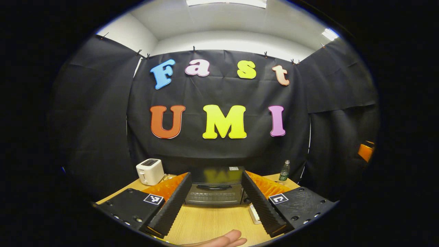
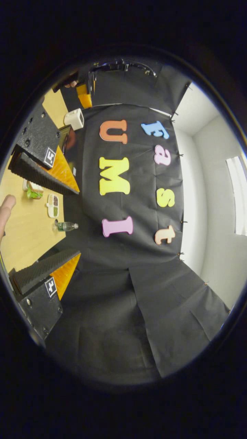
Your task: Open the electric oven with the left hand, put the food in, and close the electric oven.
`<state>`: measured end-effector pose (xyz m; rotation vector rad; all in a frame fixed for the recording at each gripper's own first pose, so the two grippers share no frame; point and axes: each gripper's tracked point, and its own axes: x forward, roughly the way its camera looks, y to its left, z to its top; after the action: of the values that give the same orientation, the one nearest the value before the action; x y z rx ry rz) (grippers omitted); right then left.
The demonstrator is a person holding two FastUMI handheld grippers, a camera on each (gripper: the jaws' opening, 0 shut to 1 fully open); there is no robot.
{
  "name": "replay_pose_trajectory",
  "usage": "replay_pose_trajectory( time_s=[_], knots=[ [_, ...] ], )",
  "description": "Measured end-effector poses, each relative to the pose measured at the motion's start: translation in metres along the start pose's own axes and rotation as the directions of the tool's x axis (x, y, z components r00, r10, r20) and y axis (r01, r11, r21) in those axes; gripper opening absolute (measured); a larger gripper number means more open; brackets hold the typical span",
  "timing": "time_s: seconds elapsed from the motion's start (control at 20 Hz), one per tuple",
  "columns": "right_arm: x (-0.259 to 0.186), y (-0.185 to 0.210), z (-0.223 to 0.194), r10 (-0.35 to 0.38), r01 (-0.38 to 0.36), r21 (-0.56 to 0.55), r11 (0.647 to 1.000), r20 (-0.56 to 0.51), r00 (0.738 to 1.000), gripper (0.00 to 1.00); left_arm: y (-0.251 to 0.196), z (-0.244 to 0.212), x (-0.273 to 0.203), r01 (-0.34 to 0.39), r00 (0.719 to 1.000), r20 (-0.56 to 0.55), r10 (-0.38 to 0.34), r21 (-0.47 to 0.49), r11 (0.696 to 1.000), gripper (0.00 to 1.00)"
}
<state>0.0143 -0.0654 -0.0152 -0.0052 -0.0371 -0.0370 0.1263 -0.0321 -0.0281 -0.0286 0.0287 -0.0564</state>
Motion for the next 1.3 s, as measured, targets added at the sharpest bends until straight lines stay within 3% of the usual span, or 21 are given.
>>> replay_pose_trajectory(
  time_s=[0.1,0.4,0.6,0.65,0.7,0.95,1.3],
  knots=[
    [0.0,-0.006,0.001,-0.009,0.009,-0.004,1.0,0.015,1.0,0.95,0.003,-0.011,0.032,0.003,1.0,-0.013,-0.003,-0.007,1.0,0.96],
    [0.013,-0.01,-0.008,0.012,-0.012,-0.004,1.0,0.022,1.0,0.96,0.026,-0.074,0.124,-0.034,0.993,-0.113,0.031,-0.021,0.999,0.95],
    [0.021,-0.009,-0.013,0.023,-0.023,-0.018,1.0,0.019,1.0,0.96,0.025,-0.121,0.172,-0.018,0.977,-0.215,0.011,-0.03,0.999,0.93],
    [0.023,-0.009,-0.014,0.025,-0.025,-0.016,1.0,0.019,1.0,0.96,0.026,-0.125,0.181,-0.012,0.976,-0.217,0.006,-0.028,1.0,0.82],
    [0.026,-0.01,-0.016,0.022,-0.022,-0.014,1.0,0.02,1.0,0.96,0.026,-0.129,0.19,-0.008,0.975,-0.221,0.003,-0.024,1.0,0.93],
    [0.036,-0.013,-0.03,0.01,-0.01,-0.001,1.0,-0.003,1.0,0.96,0.02,-0.162,0.215,0.015,0.959,-0.283,-0.021,-0.023,1.0,0.93],
    [0.043,-0.018,-0.042,0.0,0.0,0.008,1.0,-0.028,1.0,1.0,0.019,-0.175,0.213,0.013,0.949,-0.314,-0.005,0.024,1.0,0.96]
  ],
)
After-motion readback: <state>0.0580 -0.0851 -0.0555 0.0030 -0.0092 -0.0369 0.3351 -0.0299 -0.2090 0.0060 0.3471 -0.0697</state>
